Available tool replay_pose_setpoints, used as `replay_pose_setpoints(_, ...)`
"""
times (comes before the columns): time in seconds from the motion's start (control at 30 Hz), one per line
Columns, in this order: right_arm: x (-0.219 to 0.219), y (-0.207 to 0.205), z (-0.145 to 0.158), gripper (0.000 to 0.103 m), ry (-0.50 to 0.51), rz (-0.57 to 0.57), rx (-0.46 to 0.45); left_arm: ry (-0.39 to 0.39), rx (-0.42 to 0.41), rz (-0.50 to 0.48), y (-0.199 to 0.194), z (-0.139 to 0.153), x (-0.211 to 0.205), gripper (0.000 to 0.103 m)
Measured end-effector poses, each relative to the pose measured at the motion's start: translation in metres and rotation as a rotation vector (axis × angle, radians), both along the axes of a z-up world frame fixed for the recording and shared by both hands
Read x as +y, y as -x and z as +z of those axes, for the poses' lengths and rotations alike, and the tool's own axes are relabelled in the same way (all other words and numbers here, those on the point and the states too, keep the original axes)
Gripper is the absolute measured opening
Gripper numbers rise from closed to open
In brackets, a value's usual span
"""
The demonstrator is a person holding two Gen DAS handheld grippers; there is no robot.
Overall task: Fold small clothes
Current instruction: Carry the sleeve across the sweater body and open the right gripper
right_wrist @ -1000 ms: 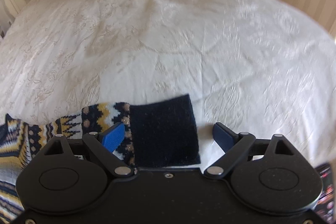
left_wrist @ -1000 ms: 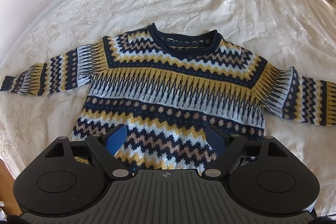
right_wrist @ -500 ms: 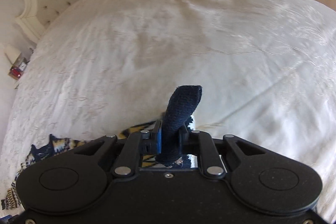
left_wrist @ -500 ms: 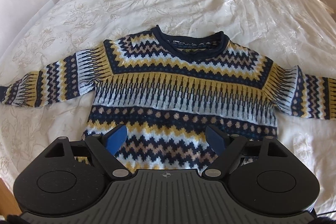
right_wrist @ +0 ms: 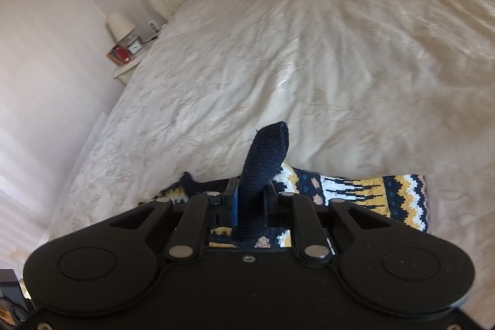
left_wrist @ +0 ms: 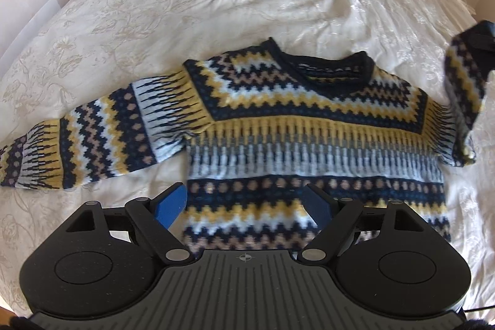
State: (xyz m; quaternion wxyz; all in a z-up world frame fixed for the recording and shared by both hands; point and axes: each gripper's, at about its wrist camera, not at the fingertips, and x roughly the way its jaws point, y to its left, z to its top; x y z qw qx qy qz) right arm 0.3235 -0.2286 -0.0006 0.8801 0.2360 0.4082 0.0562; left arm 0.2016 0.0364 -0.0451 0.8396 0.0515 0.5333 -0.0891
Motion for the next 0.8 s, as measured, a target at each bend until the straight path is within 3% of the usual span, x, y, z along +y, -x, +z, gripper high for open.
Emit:
replay_pose_setpoints(0.17,0.081,-0.023,-0.023,0.023,-0.059,0.087,0.019,-0.012,-0.003,-0.003,-0.010,-0.003,0.033,0.082)
replay_pose_setpoints(0.37,0.162,-0.038,-0.048,0.023,-0.036,0.197,0.060,0.002,0.006,0.009,-0.019,-0.006,0.064,0.082)
replay_pose_setpoints(0.53,0.201,-0.034,-0.061,0.036,0.019,0.253,0.062,0.044,0.008,0.001,-0.027,-0.009,0.074,0.081)
replay_pose_setpoints(0.6,0.206,-0.029,-0.061,0.058,0.050,0.252,0.053,0.055,0.009,-0.009,-0.031,-0.011,0.072,0.076)
replay_pose_setpoints(0.8,0.195,-0.007,-0.067,0.066,0.181,0.227,0.062,0.093,0.030,-0.071,-0.047,-0.026,0.051,0.073)
